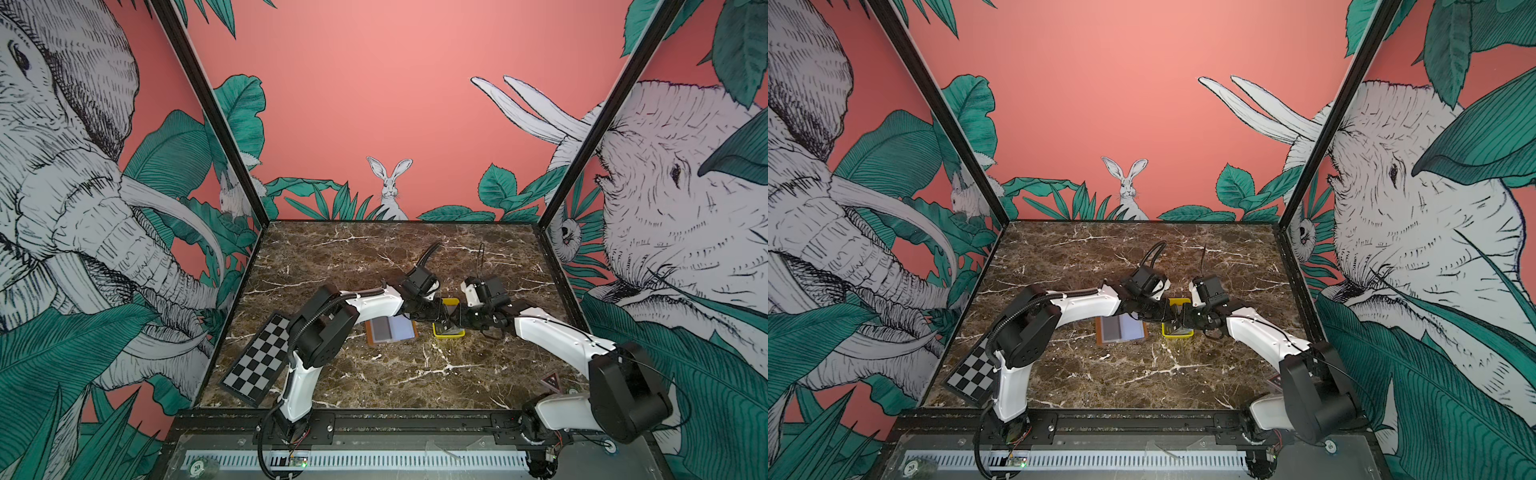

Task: Put the credit cards into the card holder

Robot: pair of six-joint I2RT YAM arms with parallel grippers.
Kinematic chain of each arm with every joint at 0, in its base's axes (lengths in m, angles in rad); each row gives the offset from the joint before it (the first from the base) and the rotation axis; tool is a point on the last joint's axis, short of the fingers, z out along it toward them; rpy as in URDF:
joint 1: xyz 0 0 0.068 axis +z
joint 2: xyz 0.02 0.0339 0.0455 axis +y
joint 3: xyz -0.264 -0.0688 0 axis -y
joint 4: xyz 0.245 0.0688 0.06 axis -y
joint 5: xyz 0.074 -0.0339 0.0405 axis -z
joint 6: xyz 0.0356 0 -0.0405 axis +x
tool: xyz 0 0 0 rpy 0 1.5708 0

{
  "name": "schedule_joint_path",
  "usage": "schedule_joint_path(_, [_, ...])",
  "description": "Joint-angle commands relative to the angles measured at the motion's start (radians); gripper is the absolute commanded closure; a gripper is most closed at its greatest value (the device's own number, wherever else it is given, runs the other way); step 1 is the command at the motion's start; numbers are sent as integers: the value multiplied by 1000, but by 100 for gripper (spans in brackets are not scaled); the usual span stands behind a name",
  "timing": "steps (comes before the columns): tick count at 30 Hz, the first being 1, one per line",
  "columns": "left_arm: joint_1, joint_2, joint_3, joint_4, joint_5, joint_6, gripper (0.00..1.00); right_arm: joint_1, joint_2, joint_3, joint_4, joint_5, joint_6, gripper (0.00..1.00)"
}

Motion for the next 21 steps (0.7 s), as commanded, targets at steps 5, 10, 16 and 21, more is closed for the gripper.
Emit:
schedule_joint_path(5, [2,3,-16,-17,-15,0,81,2,33,-1,43,-36,9,81])
schedule_joint_path(10, [1,1,-25,-4,-15,-6,81,5,52,2,46,-42,15,85])
schedule_joint_path(16, [3,-1,-26,3,-15,-10,81,14,59,6,46,-40,20,92])
schedule_joint_path(21, [2,-26,-44,27,-14,-25,79,14,31,11,25,-11,42,97])
